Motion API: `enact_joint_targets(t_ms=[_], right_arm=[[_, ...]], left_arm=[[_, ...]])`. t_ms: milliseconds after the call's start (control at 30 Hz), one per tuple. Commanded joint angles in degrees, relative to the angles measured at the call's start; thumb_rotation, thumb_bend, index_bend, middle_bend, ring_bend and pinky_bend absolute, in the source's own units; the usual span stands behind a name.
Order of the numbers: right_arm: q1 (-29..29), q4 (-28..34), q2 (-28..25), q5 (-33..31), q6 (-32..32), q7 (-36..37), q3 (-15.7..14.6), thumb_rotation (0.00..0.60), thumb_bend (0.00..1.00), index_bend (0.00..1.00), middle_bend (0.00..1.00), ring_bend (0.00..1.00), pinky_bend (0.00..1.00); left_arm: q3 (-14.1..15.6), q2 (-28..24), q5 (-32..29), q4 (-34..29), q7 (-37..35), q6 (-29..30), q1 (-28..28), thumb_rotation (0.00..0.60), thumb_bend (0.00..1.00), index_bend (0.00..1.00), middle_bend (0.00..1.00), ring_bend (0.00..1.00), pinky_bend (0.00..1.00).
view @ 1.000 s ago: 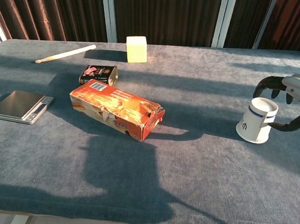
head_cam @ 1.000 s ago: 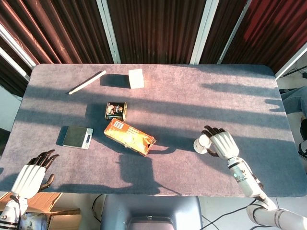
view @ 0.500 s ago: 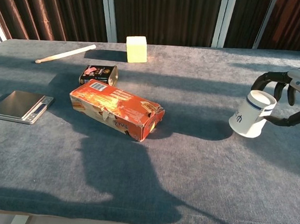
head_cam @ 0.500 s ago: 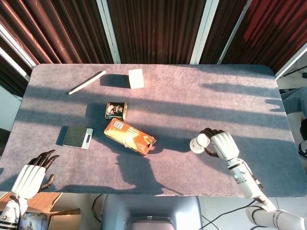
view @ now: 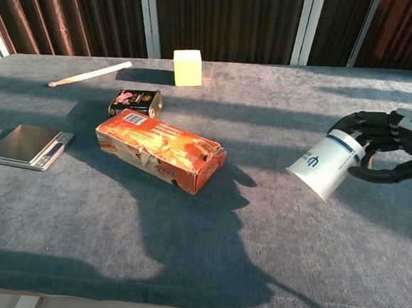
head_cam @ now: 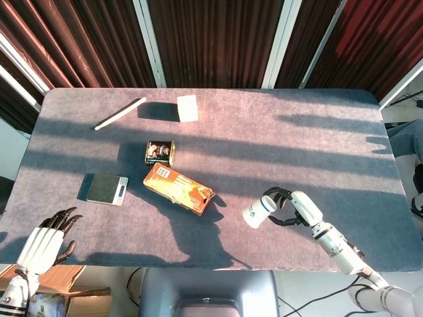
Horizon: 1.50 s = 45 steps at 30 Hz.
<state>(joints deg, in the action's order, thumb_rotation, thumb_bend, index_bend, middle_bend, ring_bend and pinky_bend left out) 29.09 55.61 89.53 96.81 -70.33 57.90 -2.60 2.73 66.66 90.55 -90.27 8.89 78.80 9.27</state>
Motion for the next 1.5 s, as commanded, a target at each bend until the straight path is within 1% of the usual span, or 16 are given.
enact_joint_targets(t_ms=[33,167,267,300,333,433,467,533,600,667,767,867,1033,1200,1367,1500], right_arm=[[2.21,-7.18,2.16,2.63,2.47,6.39,-3.58,0.6,0.5,0.48,0.43,0.44,0.6],[2.54,-9.33,2.43,3.14,3.02,5.17,-4.69,0.6,0.5,0.45,0.42,0.4,0.56],[2.61,-9.38,2.31,3.11,3.2,4.73,-4.82,0.6,0.5,0.44,0.41,0.37,0.53],[2.64,-9.39,2.25,3.1,3.28,4.52,-4.86,0.6,0.5,0.43,0.4,0.35,0.51],[2.66,-9.58,2.08,3.05,3.48,3.57,-4.92,0.6,0.5,0.42,0.37,0.32,0.47],[2.23,-9.4,1.5,2.1,3.26,-2.57,-4.23,0.6,0.49,0.38,0.29,0.2,0.34],[2.0,-9.25,0.57,1.93,2.78,-7.13,-3.92,0.6,0.49,0.36,0.26,0.16,0.3],[1.7,-6.38,-1.28,1.39,2.89,-12.56,-3.64,0.6,0.46,0.31,0.18,0.07,0.19],[1.55,-2.19,-3.81,0.58,3.65,-18.16,-3.36,0.6,0.43,0.25,0.12,0.01,0.11],[1.45,2.45,-6.5,-0.44,4.53,-24.06,-2.93,0.6,0.4,0.21,0.08,0.0,0.07],[1.27,8.63,-9.58,-1.97,5.15,-32.39,-1.9,0.6,0.34,0.16,0.07,0.0,0.06],[1.46,13.1,-11.29,-3.25,5.91,-38.64,-0.83,0.6,0.31,0.16,0.06,0.0,0.06],[3.4,16.87,-12.22,-4.51,9.54,-44.93,0.33,0.6,0.3,0.16,0.06,0.0,0.06],[6.02,18.0,-11.63,-4.39,13.65,-51.85,0.74,0.6,0.3,0.21,0.07,0.0,0.07],[7.7,19.98,-11.48,-5.41,17.41,-56.94,0.88,0.6,0.3,0.28,0.14,0.04,0.13],[8.36,21.29,-11.58,-6.65,19.65,-59.25,0.84,0.6,0.3,0.36,0.2,0.1,0.19]], left_arm=[[0.01,0.0,0.03,-0.01,0.02,0.0,0.0,0.6,0.41,0.23,0.1,0.14,0.33],[0.04,-0.02,0.1,-0.02,0.02,0.01,0.0,0.6,0.41,0.23,0.1,0.14,0.33],[0.05,-0.02,0.1,-0.01,0.03,0.0,0.0,0.6,0.41,0.24,0.1,0.14,0.33],[0.05,-0.02,0.1,-0.01,0.03,-0.01,0.0,0.6,0.41,0.24,0.1,0.14,0.33],[0.04,-0.02,0.07,-0.04,0.02,-0.03,0.0,0.6,0.41,0.23,0.1,0.14,0.33],[0.04,-0.04,0.08,-0.06,0.07,0.0,-0.01,0.6,0.41,0.23,0.1,0.14,0.33],[0.05,-0.04,0.1,-0.07,0.06,0.02,-0.02,0.6,0.41,0.23,0.1,0.14,0.33],[0.04,-0.03,0.08,-0.1,0.1,-0.01,-0.02,0.6,0.41,0.23,0.1,0.14,0.33],[0.06,-0.02,0.1,-0.11,0.15,-0.03,-0.01,0.6,0.41,0.24,0.1,0.14,0.33],[0.09,0.0,0.13,-0.14,0.21,-0.02,-0.03,0.6,0.41,0.24,0.1,0.14,0.33],[0.12,0.0,0.18,-0.17,0.28,-0.06,-0.01,0.6,0.41,0.24,0.1,0.14,0.33],[0.13,0.04,0.16,-0.18,0.44,-0.14,0.01,0.6,0.41,0.24,0.1,0.14,0.33],[0.13,0.03,0.14,-0.23,0.52,-0.14,0.0,0.6,0.41,0.24,0.1,0.14,0.33],[0.09,-0.04,0.16,-0.23,0.26,0.02,-0.06,0.6,0.41,0.23,0.1,0.14,0.33],[0.09,-0.15,0.34,-0.17,-0.11,0.29,-0.13,0.6,0.41,0.24,0.1,0.14,0.33],[0.12,-0.22,0.54,-0.1,-0.43,0.5,-0.18,0.6,0.41,0.24,0.1,0.14,0.33]])
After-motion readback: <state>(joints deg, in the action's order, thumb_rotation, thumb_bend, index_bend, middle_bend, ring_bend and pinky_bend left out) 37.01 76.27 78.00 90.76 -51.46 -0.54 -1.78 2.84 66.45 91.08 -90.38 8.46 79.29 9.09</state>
